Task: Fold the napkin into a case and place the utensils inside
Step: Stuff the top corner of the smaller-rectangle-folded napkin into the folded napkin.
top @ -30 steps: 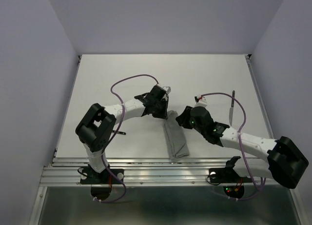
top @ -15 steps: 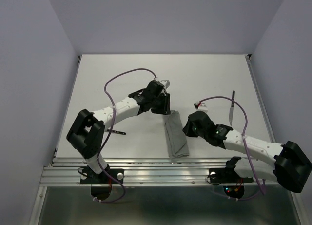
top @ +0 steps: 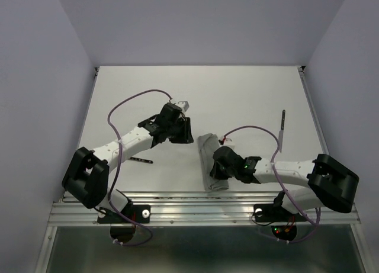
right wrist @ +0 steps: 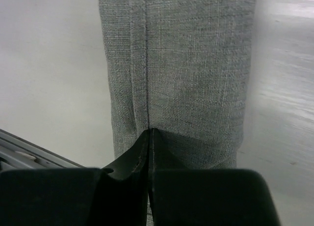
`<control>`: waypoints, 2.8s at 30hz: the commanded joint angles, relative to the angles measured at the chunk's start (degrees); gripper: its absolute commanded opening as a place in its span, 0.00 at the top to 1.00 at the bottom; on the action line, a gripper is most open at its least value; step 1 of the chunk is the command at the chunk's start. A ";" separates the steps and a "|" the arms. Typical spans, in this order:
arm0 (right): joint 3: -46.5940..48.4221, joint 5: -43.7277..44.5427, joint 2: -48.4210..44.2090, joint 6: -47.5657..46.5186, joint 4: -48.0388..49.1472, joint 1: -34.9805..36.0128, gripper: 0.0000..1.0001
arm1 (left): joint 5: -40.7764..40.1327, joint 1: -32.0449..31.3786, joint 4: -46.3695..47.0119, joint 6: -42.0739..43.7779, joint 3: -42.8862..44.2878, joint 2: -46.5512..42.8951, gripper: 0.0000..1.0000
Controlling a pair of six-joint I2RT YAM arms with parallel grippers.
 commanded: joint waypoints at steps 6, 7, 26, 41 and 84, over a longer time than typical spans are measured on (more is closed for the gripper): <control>5.17 3.47 8.12 -0.99 7.68 1.26 0.97 | 7.73 -1.33 6.16 -3.55 -10.60 0.49 0.68; 5.34 4.44 7.68 -1.60 9.42 1.26 0.96 | 8.51 -1.50 6.68 -3.99 -11.13 0.58 0.72; -1.86 9.11 -11.21 5.60 -11.91 -0.93 0.93 | 11.60 -6.69 9.23 -5.93 -17.02 5.76 1.00; -1.60 8.40 -3.49 2.89 -6.65 -1.54 0.93 | 12.83 -10.38 13.27 -8.30 -12.98 12.00 1.00; 18.44 6.82 2.58 -10.92 -24.58 3.55 0.66 | 21.09 -12.05 29.97 -13.84 -16.84 11.12 1.00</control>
